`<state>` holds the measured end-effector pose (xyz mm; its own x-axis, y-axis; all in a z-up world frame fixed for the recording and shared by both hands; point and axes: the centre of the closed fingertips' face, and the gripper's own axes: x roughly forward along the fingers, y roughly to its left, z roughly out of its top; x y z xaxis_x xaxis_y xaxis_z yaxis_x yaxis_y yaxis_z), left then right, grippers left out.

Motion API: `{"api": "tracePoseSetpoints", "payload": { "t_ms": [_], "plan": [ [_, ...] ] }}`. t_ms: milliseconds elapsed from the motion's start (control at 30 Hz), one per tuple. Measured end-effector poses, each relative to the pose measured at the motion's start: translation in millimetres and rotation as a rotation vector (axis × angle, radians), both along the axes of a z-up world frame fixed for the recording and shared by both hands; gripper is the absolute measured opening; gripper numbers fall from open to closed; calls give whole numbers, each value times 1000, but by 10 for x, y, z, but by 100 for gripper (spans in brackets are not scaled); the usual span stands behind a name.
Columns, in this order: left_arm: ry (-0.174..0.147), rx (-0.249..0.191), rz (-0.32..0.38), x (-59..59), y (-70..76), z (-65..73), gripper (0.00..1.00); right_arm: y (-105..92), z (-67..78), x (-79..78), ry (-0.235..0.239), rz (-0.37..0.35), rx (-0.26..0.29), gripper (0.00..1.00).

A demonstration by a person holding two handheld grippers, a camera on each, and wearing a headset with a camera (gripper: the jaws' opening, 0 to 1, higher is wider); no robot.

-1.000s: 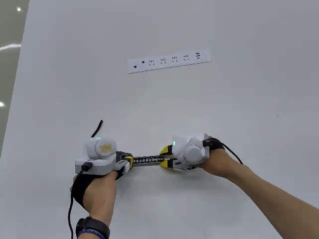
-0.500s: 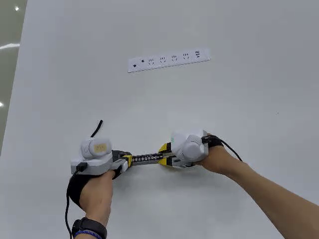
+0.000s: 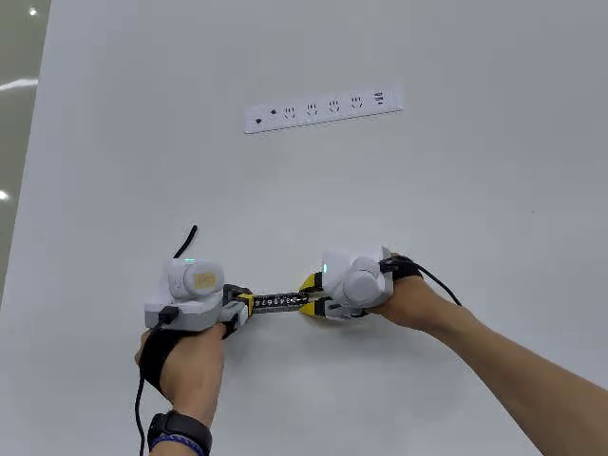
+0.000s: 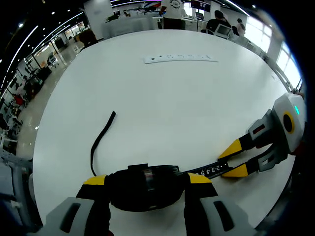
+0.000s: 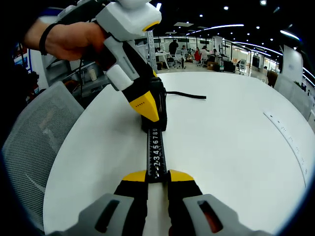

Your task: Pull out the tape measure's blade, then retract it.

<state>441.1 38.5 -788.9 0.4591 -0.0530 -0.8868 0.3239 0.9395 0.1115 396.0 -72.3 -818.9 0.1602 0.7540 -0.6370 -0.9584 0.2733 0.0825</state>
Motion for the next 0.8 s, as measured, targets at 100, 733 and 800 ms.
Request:
{"api": "tracePoseSetpoints", "payload": {
  "t_ms": [100, 733, 800],
  "plan": [
    [0, 0, 2, 1, 2, 0, 57, -3, 0, 2, 0, -1, 0, 14],
    [0, -43, 33, 4, 41, 17, 57, 125, 4, 62, 6, 9, 19, 13],
    [-7, -23, 18, -1, 22, 14, 57, 126, -1, 51, 5, 12, 21, 14]
  ]
}}
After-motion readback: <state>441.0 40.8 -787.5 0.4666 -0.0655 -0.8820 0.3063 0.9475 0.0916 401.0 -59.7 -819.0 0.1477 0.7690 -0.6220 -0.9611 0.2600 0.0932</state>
